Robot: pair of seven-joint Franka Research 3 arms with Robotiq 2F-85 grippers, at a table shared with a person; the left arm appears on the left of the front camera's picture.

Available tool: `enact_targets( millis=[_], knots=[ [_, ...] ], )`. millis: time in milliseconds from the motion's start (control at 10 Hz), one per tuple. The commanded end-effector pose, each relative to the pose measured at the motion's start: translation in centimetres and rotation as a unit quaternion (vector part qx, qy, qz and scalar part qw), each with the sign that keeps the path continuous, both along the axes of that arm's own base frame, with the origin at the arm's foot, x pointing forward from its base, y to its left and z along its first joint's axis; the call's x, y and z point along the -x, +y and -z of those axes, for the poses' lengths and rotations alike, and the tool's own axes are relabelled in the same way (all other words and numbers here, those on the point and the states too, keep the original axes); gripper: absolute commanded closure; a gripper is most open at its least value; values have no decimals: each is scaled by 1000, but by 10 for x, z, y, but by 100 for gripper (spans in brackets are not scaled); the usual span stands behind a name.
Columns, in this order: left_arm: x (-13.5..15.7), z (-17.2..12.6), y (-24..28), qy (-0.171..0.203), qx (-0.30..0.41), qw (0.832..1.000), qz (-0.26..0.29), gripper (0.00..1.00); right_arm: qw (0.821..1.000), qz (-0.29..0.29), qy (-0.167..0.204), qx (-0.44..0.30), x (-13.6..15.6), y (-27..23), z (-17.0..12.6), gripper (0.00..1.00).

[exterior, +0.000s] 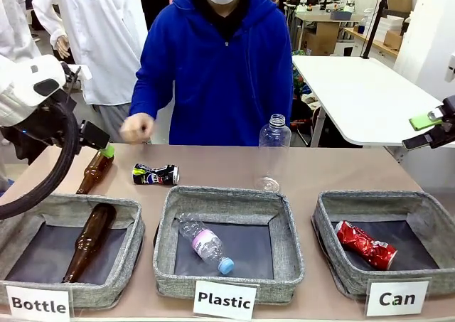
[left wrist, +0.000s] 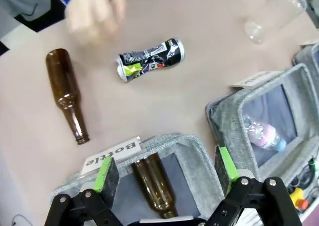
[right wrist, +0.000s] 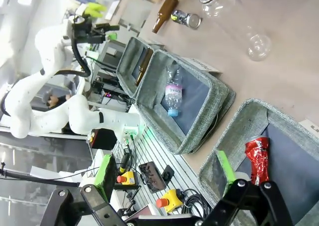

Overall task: Sort the can waste into the basket.
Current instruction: Pick up the can waste from the table and place it in the right Fabric basket.

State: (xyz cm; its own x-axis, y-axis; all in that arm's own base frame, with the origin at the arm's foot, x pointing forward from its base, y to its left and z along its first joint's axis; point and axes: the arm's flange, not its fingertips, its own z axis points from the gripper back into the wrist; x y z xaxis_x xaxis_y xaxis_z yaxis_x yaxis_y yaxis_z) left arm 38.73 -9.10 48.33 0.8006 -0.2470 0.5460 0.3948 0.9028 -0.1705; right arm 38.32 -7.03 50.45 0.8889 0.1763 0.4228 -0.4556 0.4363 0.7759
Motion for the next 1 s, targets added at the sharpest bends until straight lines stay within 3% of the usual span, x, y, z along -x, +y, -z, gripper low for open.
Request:
enact_targets(
  millis=[0,100,200,500,700,900],
  knots=[
    [-13,10,-2,35,-11,999,34,0,1000,-9,-6,2,1,-3,-2,0],
    [-32,3,5,5,-5,998,64,0,1000,-9,-6,2,1,-3,-2,0],
    [-28,-10,49,-25,41,989,136,0,1000,-9,-6,2,1,-3,-2,0],
    [21,-37,219,16,98,995,-23,0,1000,-9,-6,2,1,-3,-2,0],
    [49,-33,265,11,107,988,-108,0,1000,-9,-6,2,1,-3,-2,0],
    [53,-16,289,33,132,980,-143,0,1000,-9,-6,2,1,-3,-2,0]
  ],
)
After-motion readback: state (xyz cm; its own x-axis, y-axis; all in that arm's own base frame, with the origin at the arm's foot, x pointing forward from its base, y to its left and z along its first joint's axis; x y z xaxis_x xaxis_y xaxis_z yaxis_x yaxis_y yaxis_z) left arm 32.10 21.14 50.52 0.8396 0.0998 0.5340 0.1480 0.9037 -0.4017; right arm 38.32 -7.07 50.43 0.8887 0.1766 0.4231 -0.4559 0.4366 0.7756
